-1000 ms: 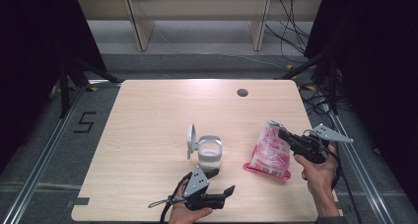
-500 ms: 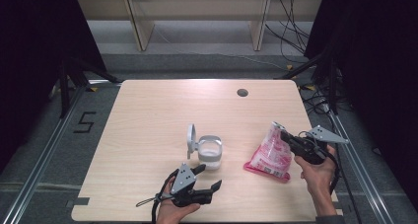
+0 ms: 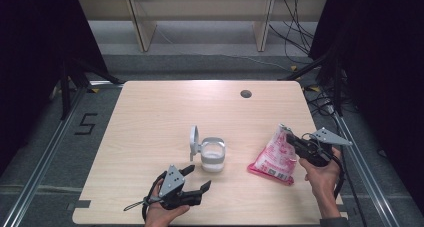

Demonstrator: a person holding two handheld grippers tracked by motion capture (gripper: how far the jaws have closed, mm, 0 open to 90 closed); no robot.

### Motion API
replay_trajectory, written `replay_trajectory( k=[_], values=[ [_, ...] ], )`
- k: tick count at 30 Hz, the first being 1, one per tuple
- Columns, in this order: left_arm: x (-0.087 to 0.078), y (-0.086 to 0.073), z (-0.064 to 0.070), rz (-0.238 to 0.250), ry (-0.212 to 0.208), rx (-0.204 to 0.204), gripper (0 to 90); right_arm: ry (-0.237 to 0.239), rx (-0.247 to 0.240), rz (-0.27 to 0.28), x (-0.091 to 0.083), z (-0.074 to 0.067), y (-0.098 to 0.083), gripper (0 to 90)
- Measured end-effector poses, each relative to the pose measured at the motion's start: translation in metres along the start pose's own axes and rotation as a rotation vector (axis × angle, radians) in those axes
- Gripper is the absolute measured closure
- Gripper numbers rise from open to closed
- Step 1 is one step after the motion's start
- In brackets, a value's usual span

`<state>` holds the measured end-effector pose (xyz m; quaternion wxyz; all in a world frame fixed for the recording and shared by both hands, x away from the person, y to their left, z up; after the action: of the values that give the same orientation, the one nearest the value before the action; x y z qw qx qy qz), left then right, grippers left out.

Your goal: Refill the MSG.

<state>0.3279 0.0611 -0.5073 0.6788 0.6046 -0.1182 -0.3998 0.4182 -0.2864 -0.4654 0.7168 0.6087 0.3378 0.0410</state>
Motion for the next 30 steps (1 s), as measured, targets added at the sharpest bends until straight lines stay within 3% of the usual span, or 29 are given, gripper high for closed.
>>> replay_trajectory(
  k=[4,5,7,9,10,12,14,17,21,22,23,26,27,29,30],
  values=[
    [0.0,0.0,-0.005,0.0,-0.005,0.005,26.1,-0.022,0.001,0.003,0.001,0.001,-0.002,84.5],
    [-0.003,0.0,-0.009,-0.007,0.015,0.002,26.4,-0.029,0.003,-0.007,0.001,0.002,-0.004,83.4],
    [-0.004,0.0,-0.01,0.001,0.013,0.001,26.9,-0.034,0.04,-0.019,0.0,0.001,-0.007,82.5],
    [-0.005,0.001,-0.013,-0.004,0.021,0.004,27.9,-0.038,0.042,-0.021,-0.001,0.002,-0.008,80.9],
    [-0.005,0.002,-0.014,0.0,0.028,-0.002,27.9,-0.034,0.011,-0.009,0.0,0.005,-0.008,80.0],
    [-0.006,0.003,-0.018,0.002,0.037,-0.009,28.3,-0.057,0.066,-0.003,-0.002,0.003,-0.008,74.9],
    [-0.008,0.004,-0.02,0.012,0.037,-0.017,28.6,-0.071,0.085,-0.005,-0.005,0.004,-0.007,68.2],
    [-0.009,0.007,-0.026,0.023,0.051,-0.032,29.0,-0.098,0.043,0.0,-0.009,0.007,-0.006,60.4],
    [-0.013,0.009,-0.031,0.026,0.053,-0.03,29.9,-0.103,0.075,0.004,-0.013,-0.001,-0.006,59.9],
    [-0.013,0.009,-0.031,0.029,0.059,-0.04,30.2,-0.094,0.025,-0.003,-0.013,0.002,-0.007,59.9],
    [-0.014,0.01,-0.033,0.031,0.063,-0.04,30.4,-0.095,0.059,-0.01,-0.014,-0.002,-0.008,59.9],
    [-0.015,0.011,-0.034,0.03,0.066,-0.039,31.0,-0.098,0.066,-0.015,-0.015,-0.004,-0.009,58.0],
    [-0.016,0.013,-0.038,0.032,0.065,-0.012,31.4,-0.108,0.036,0.007,-0.014,-0.002,-0.009,56.5],
    [-0.016,0.014,-0.04,0.038,0.078,-0.04,31.5,-0.099,0.074,0.001,-0.015,-0.007,-0.009,54.8],
    [-0.017,0.016,-0.042,0.039,0.078,-0.024,31.5,-0.1,0.059,-0.005,-0.014,-0.008,-0.01,53.4]
  ],
)
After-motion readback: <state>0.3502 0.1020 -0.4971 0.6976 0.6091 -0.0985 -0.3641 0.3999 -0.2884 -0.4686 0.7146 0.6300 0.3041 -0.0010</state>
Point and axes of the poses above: each handheld gripper's, and its own axes: x roughly forward along the jaws, y roughly out of its top, z roughly to its right, the point moved 6 cm from there along x, roughly forward along the jaws, and after that the axes turned 7 degrees about -x, right-handed, at the moved point
